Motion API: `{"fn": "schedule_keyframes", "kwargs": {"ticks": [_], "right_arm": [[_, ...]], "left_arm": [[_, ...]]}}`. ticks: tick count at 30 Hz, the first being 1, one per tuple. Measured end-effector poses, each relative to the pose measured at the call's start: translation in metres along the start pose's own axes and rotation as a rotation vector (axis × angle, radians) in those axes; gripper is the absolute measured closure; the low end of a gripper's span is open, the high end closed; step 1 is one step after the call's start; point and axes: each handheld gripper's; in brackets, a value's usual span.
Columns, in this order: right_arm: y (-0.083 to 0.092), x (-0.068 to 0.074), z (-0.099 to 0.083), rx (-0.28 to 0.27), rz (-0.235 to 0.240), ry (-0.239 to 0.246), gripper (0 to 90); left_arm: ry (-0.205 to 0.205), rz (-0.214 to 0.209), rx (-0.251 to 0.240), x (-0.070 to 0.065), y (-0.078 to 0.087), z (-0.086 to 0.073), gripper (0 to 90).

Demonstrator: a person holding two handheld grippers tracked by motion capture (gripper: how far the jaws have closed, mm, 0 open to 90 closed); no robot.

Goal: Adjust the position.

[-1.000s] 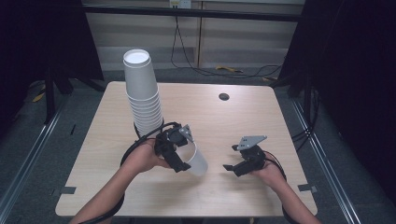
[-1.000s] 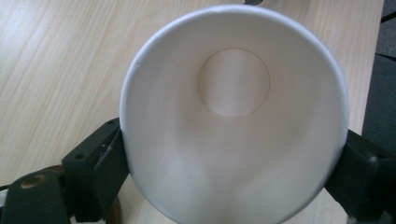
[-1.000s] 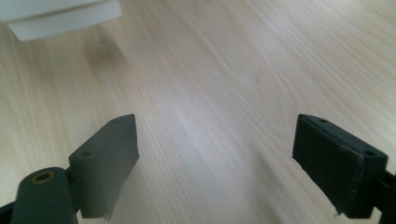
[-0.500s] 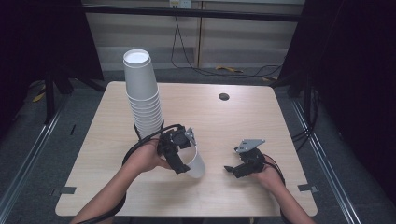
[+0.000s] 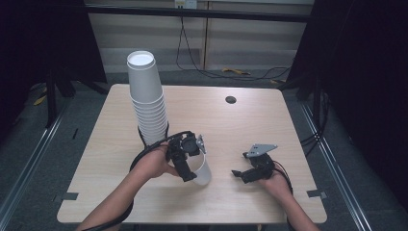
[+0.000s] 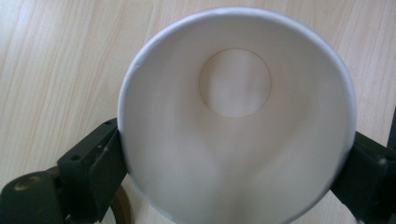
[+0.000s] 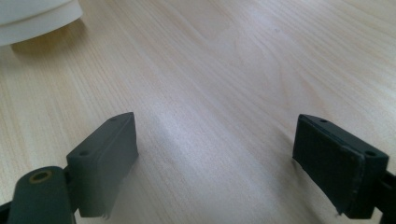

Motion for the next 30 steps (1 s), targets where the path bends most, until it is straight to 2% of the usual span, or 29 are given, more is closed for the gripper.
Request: {"fn": "schedule_keyframes", "kwargs": {"ticks": [4,7,13,20,30], "right_arm": [[0.0,0.0,0.0,0.002,0.002,-0.006,13.2],[0.0,0.0,0.0,0.001,0.0,-0.007,13.4],[0.0,0.0,0.0,0.0,-0.001,-0.009,13.5],[0.0,0.0,0.0,-0.001,-0.005,-0.012,14.1],[0.0,0.0,0.0,-0.002,-0.006,-0.012,14.4]], "left_arm": [[-0.022,0.006,0.01,-0.002,-0.001,0.004,8.4],[-0.001,0.007,0.001,-0.002,-0.003,0.005,7.5],[-0.011,0.011,-0.039,-0.002,-0.008,0.008,6.6],[0.005,0.014,-0.083,-0.002,-0.014,0.012,6.5],[0.029,-0.001,-0.108,-0.001,-0.019,0.008,6.2]]}}
Point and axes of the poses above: each handheld gripper's, and its own axes: y roughly backward along the jaws, z roughly out of its top, x roughly to its left, and after that the axes turned 5 degrees about -x, right-handed
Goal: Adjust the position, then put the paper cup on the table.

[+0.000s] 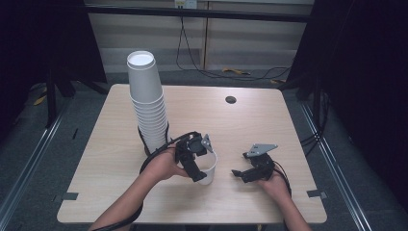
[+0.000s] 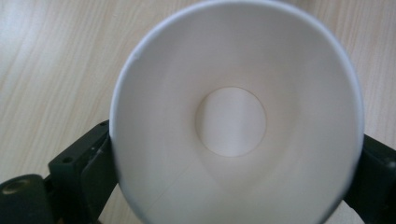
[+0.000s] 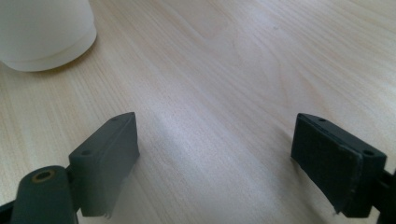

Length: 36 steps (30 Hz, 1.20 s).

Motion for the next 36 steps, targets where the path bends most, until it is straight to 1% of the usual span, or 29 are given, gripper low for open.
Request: {"fn": "schedule_keyframes", "kwargs": {"ticks": [2,3,4,5,6,9,17,21,24,25,26,30,31,32,33,35,36], "right_arm": [[0.0,0.0,0.0,0.0,-0.001,0.0,14.5],[0.0,0.0,0.0,-0.001,0.0,0.0,14.5],[0.0,0.0,0.0,-0.001,0.0,0.0,14.7],[0.0,0.0,0.0,-0.001,0.0,0.0,15.1],[0.0,0.0,0.0,-0.002,0.001,0.002,15.6],[0.0,0.0,0.0,-0.003,0.002,0.002,15.7],[0.0,0.0,0.0,-0.004,0.0,0.003,16.2],[0.0,0.0,0.0,-0.004,0.001,0.001,16.3],[0.0,0.0,0.0,-0.004,0.001,0.002,16.3],[0.0,0.0,0.0,-0.004,0.001,0.002,16.3],[0.0,0.0,0.0,-0.004,0.001,0.001,16.3],[0.0,0.0,0.0,-0.004,0.001,0.001,16.3],[0.0,0.0,0.0,-0.003,0.001,0.0,16.3],[0.0,0.0,0.0,-0.004,0.001,0.0,16.3],[0.0,0.0,0.0,-0.004,0.001,0.001,16.3],[0.0,0.0,0.0,-0.004,0.001,0.001,16.3],[0.0,0.0,0.0,-0.004,0.001,0.001,16.3]], "left_arm": [[0.019,-0.008,-0.007,0.0,-0.001,-0.003,5.3],[0.025,-0.006,-0.017,0.0,-0.001,-0.005,5.2],[0.024,-0.013,-0.017,0.001,0.0,-0.006,5.2],[0.033,-0.017,-0.024,0.001,0.0,-0.008,5.2],[0.033,-0.017,-0.023,0.002,0.0,-0.01,5.1],[0.053,-0.016,-0.044,0.002,0.002,-0.014,4.0],[0.071,-0.011,-0.077,0.003,0.011,-0.028,3.4],[0.087,0.003,-0.091,0.004,0.013,-0.037,3.5],[0.112,0.005,-0.103,0.004,0.013,-0.045,3.4],[0.094,0.001,-0.088,0.006,0.014,-0.048,3.4],[0.112,0.004,-0.101,0.005,0.013,-0.051,3.4],[0.139,0.012,-0.118,0.005,0.015,-0.061,3.6],[0.129,0.01,-0.111,0.005,0.016,-0.064,3.6],[0.138,0.012,-0.119,0.005,0.016,-0.067,3.7],[0.137,0.01,-0.115,0.005,0.017,-0.069,3.7],[0.16,0.016,-0.128,0.003,0.017,-0.074,3.8],[0.154,0.015,-0.123,0.004,0.018,-0.077,3.9]]}}
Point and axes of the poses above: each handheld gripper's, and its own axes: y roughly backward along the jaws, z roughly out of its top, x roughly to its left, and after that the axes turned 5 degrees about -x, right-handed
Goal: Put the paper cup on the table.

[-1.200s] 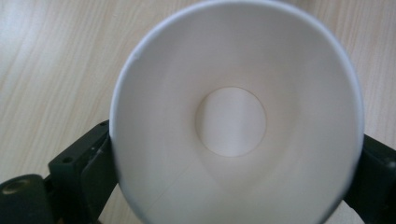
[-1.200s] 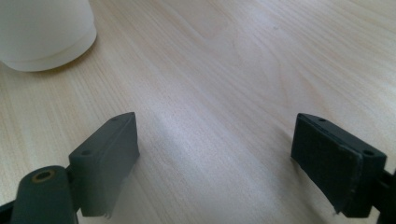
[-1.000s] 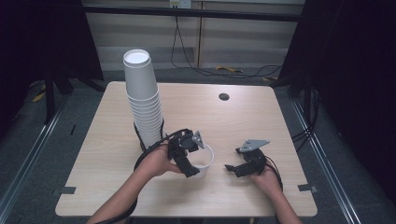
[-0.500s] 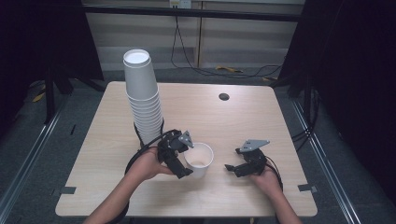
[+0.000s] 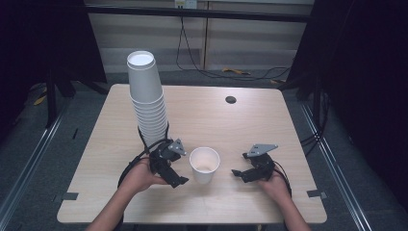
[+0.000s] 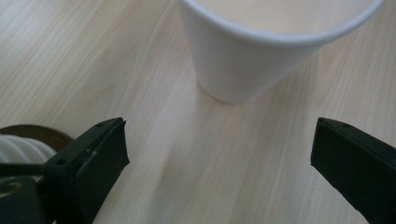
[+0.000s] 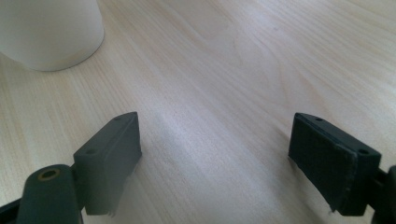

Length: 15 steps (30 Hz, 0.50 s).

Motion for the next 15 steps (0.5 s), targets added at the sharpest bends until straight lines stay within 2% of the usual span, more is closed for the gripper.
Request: {"fn": "schedule_keyframes", "kwargs": {"ticks": [15], "right_arm": [[0.0,0.0,0.0,0.0,0.0,0.0,16.3]], "left_arm": [[0.057,0.019,-0.04,0.007,0.009,-0.033,5.5]]}}
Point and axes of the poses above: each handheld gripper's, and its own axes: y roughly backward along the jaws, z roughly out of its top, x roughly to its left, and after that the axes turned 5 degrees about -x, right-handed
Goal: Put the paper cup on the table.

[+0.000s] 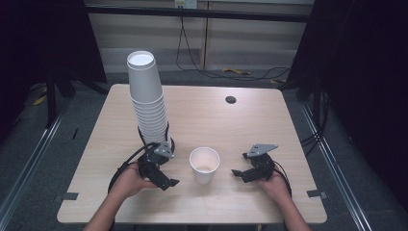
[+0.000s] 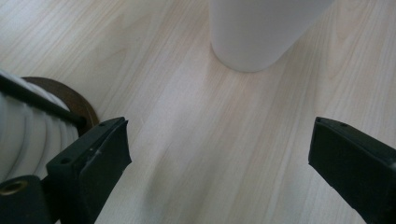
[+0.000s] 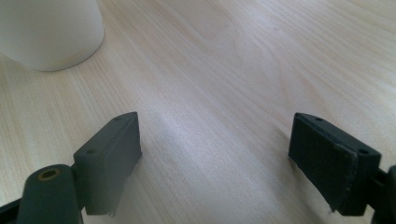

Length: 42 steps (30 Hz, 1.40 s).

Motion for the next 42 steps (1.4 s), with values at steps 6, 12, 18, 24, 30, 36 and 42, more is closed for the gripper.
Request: {"fn": "schedule_keyframes", "kwargs": {"ticks": [6,12,18,24,30,36,42], "right_arm": [[0.0,0.0,0.0,0.0,0.0,0.0,16.3],[0.0,0.0,0.0,0.0,0.0,0.0,16.3],[0.0,0.0,0.0,0.0,0.0,0.0,16.3],[0.0,0.0,0.0,0.0,0.0,0.001,16.4],[0.0,0.0,0.0,0.0,0.0,0.001,16.4],[0.0,0.0,0.0,0.0,0.0,0.0,16.4],[0.0,0.0,0.0,0.0,0.0,0.0,16.3]], "left_arm": [[0.023,0.023,-0.005,0.005,0.004,-0.011,6.6],[0.043,0.04,-0.017,0.01,0.005,-0.024,7.2],[0.057,0.061,-0.002,0.015,0.005,-0.037,7.8],[0.076,0.08,-0.017,0.018,0.006,-0.051,7.9],[0.103,0.092,-0.034,0.022,0.006,-0.066,7.9],[0.103,0.108,-0.044,0.025,0.008,-0.076,7.9],[0.106,0.113,-0.052,0.026,0.007,-0.083,7.7]]}}
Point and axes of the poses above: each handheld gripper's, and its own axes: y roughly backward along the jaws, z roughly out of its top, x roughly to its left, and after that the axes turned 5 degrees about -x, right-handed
